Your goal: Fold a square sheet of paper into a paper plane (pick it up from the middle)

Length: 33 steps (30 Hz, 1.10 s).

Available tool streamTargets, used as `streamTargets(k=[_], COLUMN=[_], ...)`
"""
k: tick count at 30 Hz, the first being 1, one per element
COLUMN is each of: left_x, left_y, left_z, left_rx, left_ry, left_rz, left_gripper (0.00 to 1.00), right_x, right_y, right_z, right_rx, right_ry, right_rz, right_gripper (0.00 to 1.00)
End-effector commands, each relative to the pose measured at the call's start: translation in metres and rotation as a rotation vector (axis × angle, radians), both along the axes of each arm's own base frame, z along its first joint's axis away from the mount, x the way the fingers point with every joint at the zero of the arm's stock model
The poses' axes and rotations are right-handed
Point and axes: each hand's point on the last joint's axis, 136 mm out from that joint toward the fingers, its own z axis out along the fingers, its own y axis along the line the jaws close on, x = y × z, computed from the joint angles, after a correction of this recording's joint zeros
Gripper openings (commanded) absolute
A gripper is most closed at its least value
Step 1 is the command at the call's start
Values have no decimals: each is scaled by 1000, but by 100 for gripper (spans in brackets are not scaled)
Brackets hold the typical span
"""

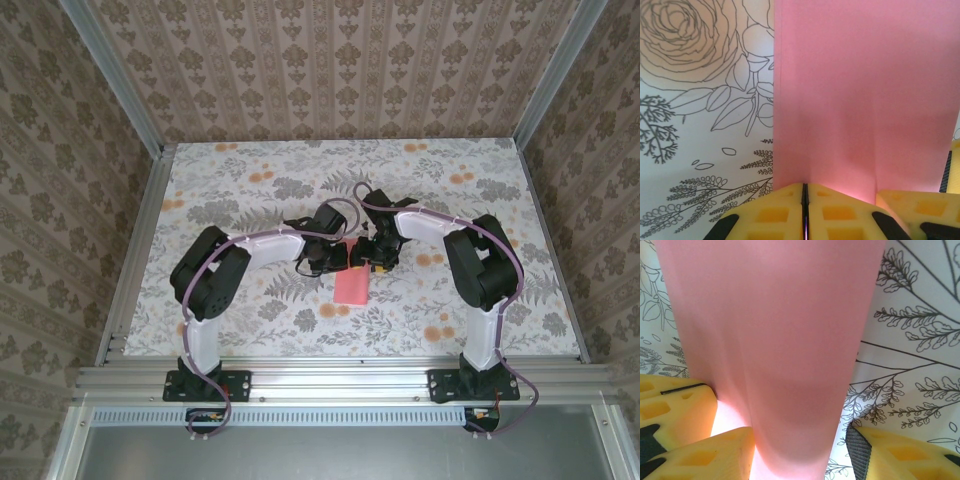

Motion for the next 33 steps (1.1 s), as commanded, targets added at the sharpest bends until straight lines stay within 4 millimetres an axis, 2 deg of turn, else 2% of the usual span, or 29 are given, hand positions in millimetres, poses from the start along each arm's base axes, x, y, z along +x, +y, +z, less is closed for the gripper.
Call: streamTargets(k=[1,7,10,12,15,17,19,27,33], left_x=[-13,-14,-15,-15,-15,-14,-14,-16,-16], left_y=[10,9,9,9,7,6,7,7,8], left_z=[-19,-20,-21,-21,-20,-20,-22,-24,-26], left_rx=[75,77,83,80,77,78,84,86,96], left_ry=[58,56,55,56,54,51,53,59,63], left_rz=[5,-6,-8,-11,-13,-16,-17,-24,-28], left_gripper=[10,10,10,10,10,10,10,10,10], right_x=[-5,13,13,11,9,9,8,3,-2], right_y=[-8,-9,-17,-10,10,21,27,18,12], right_z=[-9,47,62,70,78,77,72,30,10], right_rx=[-44,45,80,158,300,374,407,322,284], right_ry=[16,-136,-178,-196,-189,-167,-143,-69,-42], right_rz=[-22,-70,-108,-109,-94,-101,-107,-111,-106], right_gripper=[57,63,62,57,37,25,19,17,18])
